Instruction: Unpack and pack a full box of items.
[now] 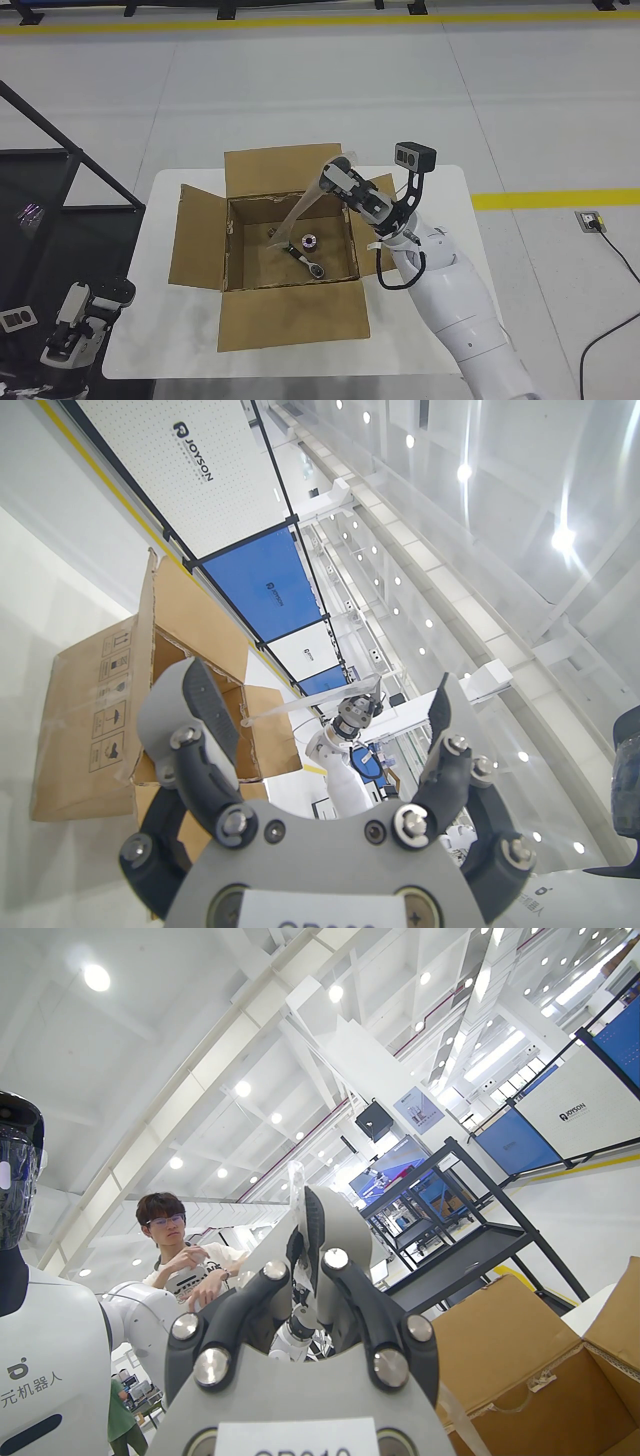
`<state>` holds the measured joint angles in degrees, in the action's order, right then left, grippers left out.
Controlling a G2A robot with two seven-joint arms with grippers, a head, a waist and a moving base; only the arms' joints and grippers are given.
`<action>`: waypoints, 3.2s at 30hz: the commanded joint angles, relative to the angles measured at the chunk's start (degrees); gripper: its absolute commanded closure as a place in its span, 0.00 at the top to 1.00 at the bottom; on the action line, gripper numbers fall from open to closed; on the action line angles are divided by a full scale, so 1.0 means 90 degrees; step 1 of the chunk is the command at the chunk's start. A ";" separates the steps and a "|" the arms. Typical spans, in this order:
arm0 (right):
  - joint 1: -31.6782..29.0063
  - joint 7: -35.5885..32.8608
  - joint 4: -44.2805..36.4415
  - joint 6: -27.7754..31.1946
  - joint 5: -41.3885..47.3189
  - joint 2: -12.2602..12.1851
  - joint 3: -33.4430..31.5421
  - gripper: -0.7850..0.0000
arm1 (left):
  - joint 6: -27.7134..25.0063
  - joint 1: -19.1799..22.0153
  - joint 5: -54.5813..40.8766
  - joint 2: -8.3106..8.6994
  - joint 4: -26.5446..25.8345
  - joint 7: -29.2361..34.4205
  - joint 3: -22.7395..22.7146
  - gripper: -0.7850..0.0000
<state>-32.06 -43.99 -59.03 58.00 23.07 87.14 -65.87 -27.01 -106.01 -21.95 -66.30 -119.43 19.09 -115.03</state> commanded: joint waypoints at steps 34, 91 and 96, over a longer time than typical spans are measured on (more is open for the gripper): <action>-0.1424 0.0836 -0.3657 0.0000 -0.0266 -0.0293 -0.1915 0.00 | 0.0678 0.1670 0.2230 0.0022 0.1469 0.0035 0.1170 1.00; -0.2264 0.0792 -0.4000 0.0000 0.0156 -0.0404 -0.2822 0.00 | 0.2960 0.3538 0.3171 -0.0020 0.2103 0.1096 0.3437 1.00; -0.2205 0.0761 -0.3911 0.0000 0.0183 -0.0398 -0.2788 0.00 | 0.2944 0.3574 0.3261 0.0006 0.2190 0.1150 0.3328 1.00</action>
<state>-52.04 -37.09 -94.44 58.00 24.68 83.55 -91.03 -0.44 -73.87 7.16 -66.30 -99.85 29.31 -84.83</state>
